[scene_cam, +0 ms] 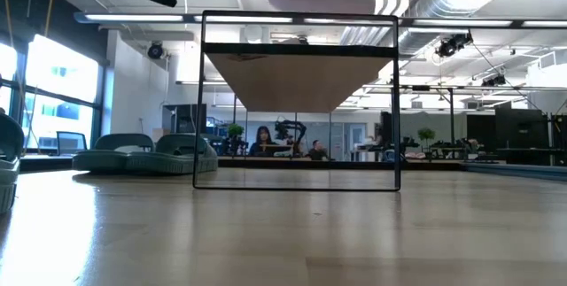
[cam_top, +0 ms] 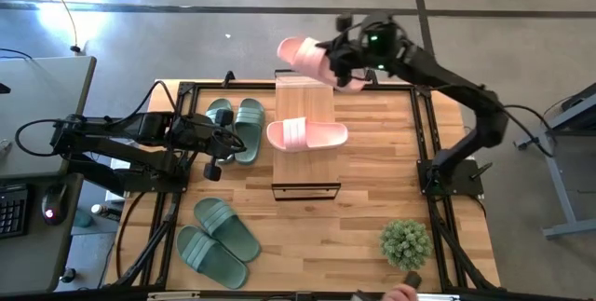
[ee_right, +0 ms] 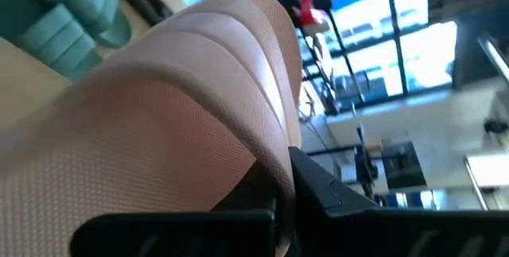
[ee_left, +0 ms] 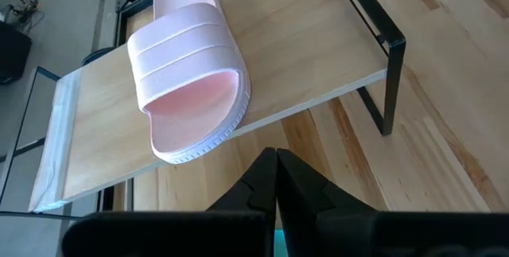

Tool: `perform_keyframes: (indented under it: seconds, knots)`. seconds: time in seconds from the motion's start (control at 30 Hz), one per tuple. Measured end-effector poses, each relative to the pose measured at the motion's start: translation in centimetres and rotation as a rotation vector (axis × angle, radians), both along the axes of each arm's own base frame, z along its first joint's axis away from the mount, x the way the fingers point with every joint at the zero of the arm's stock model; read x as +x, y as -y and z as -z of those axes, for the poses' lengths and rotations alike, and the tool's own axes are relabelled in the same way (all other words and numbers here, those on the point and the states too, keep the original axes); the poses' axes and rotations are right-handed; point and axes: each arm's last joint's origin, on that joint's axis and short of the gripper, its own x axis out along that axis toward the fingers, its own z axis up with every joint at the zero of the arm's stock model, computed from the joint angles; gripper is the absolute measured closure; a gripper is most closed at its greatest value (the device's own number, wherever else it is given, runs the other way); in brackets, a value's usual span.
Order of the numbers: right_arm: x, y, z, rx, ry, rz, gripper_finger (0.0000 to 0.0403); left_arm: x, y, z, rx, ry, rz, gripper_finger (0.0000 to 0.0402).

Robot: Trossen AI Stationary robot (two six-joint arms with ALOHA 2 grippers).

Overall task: Pick and place slides into the shelf
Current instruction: Put the pink slide on the shelf

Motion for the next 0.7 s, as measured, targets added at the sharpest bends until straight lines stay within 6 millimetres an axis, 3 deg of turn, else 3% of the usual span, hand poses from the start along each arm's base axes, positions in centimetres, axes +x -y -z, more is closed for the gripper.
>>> perform_keyframes:
  seconds: [0.2, 0.4, 0.7]
  knots:
    - [2.2, 1.0, 2.7, -0.101, -0.135, -0.142, 0.0403, 0.0, 0.0, 0.0, -0.025, 0.007, -0.026, 0.0401]
    - [3.1, 1.3, 5.5, -0.118, -0.316, -0.248, 0.0403, -0.1, -0.3, 0.0, -0.035, 0.028, -0.170, 0.0401]
    - [6.2, 1.0, 9.1, -0.177, -0.424, -0.343, 0.0403, -0.1, -0.4, -0.1, -0.026, 0.034, -0.214, 0.0401]
